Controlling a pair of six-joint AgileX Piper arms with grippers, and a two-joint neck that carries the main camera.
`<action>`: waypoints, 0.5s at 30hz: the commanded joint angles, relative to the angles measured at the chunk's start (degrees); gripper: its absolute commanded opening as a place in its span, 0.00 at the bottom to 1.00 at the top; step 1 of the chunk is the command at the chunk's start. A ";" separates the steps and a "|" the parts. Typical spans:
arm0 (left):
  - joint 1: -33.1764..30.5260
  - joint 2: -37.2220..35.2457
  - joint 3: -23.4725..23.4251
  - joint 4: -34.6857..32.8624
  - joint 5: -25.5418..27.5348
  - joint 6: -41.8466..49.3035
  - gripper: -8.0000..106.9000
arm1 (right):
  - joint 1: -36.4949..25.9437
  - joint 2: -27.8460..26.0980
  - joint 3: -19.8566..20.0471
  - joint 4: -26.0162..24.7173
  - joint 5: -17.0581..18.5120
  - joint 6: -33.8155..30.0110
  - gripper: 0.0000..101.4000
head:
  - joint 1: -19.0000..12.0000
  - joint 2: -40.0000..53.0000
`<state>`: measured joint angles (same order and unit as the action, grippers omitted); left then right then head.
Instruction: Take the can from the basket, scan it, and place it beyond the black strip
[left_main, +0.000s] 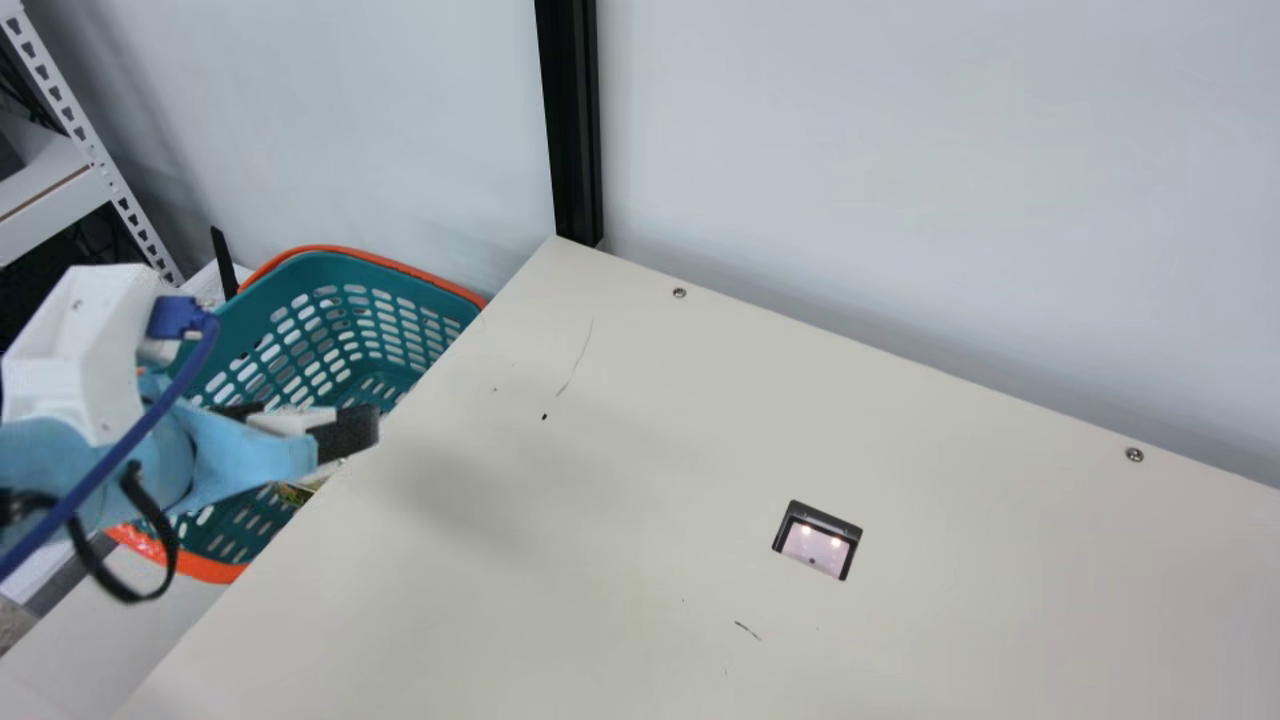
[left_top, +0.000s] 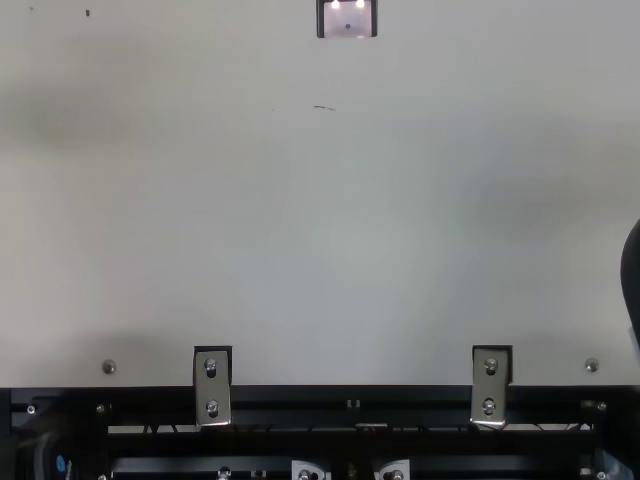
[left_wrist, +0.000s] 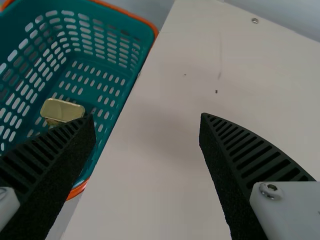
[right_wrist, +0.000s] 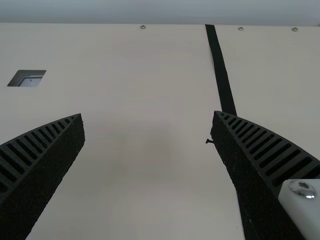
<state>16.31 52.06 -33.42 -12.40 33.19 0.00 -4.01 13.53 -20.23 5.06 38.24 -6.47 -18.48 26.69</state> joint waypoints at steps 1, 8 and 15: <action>4.99 4.22 -0.52 -3.52 -0.40 3.66 0.85 | 0.00 0.00 0.00 0.00 0.00 0.00 1.00 | -2.03 0.61; 12.34 13.57 -3.18 -9.68 -2.08 9.76 0.85 | 0.00 0.00 0.00 0.00 0.00 0.00 1.00 | -2.03 0.61; 15.68 22.32 -5.79 -11.60 -5.30 8.69 0.85 | 0.00 0.00 0.00 0.00 0.00 0.00 1.00 | -2.03 0.61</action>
<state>31.80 71.68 -38.88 -23.99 28.45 9.64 -4.01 13.53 -20.23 5.06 38.24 -6.47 -18.48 26.69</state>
